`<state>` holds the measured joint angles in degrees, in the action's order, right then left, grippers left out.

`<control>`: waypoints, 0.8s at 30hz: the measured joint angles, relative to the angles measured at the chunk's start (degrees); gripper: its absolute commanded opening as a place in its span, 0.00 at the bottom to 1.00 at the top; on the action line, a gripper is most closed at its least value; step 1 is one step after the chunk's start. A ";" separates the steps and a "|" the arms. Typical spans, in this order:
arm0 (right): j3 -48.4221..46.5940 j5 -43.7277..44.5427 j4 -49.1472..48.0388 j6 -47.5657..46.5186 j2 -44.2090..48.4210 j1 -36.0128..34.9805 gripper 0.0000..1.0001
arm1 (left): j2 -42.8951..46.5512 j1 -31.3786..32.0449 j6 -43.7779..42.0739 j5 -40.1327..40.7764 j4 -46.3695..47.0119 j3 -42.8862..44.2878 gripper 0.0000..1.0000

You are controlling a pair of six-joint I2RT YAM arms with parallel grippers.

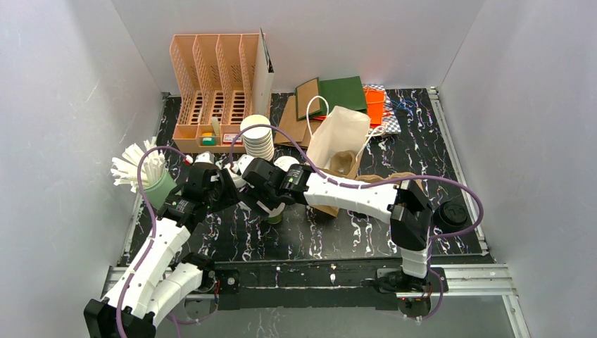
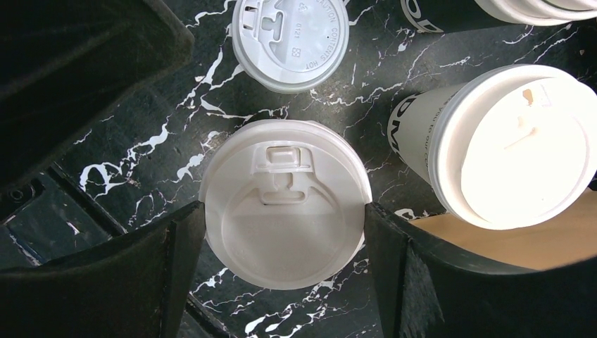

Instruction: Pack the takeout coffee

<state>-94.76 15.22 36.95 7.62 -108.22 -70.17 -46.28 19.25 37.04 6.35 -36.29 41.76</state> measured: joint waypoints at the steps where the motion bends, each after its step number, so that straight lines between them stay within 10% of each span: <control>1: 0.00 0.00 0.00 0.07 0.00 0.00 0.88 | 0.00 0.00 0.00 -0.50 0.22 -0.02 0.53; 24: 4.79 -2.16 -4.13 1.46 2.80 1.79 0.82 | -2.14 -0.02 0.72 -16.17 9.35 -5.07 0.48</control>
<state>-89.97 13.06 32.82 9.08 -105.43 -68.38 -48.42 19.22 37.76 -9.82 -26.94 36.69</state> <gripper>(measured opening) 0.848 0.496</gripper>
